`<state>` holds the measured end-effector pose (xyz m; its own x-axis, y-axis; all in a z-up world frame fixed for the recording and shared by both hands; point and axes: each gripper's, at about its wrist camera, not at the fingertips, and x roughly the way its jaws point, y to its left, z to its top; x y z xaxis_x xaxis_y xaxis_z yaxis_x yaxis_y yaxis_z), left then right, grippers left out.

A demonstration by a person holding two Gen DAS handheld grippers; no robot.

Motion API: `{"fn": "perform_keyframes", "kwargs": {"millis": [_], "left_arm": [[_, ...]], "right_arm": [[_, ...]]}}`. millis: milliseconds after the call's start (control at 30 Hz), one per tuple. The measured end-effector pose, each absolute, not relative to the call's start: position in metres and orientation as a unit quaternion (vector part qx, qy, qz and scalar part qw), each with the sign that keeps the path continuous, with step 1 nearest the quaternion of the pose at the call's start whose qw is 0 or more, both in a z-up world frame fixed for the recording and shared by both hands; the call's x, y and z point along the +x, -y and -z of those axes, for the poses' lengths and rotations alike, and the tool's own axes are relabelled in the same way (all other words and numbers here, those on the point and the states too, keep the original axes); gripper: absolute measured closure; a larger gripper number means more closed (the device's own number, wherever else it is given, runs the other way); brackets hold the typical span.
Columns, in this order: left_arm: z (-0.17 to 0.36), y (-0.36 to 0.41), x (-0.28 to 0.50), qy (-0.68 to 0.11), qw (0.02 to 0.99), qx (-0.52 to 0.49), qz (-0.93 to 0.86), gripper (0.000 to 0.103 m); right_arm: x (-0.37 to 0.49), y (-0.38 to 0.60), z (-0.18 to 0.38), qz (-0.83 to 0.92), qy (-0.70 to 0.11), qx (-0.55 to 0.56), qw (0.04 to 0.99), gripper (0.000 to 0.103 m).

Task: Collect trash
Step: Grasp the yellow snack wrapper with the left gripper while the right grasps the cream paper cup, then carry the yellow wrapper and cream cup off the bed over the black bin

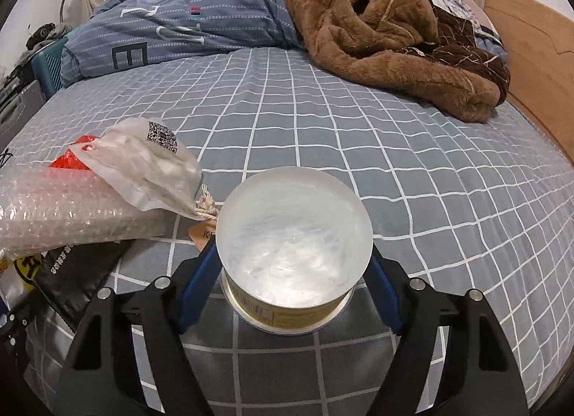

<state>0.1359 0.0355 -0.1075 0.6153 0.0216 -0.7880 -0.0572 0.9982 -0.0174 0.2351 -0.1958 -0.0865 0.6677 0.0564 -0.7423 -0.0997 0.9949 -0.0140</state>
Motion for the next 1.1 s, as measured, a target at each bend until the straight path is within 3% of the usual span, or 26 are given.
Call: {"fn": "perform_keyframes", "kwargs": {"millis": [233,1100], "left_arm": [[0.1,-0.033,0.131,-0.428,0.904,-0.016,-0.016,0.095],[0.069,-0.035,0.111,-0.403,0.914,-0.035,0.013,0.095]], "right_arm": [[0.229,0.2,0.08,-0.037,-0.401,-0.023,0.915,0.031],[0.174,0.194,0.041,-0.056,-0.366,-0.028,0.928,0.031]]}}
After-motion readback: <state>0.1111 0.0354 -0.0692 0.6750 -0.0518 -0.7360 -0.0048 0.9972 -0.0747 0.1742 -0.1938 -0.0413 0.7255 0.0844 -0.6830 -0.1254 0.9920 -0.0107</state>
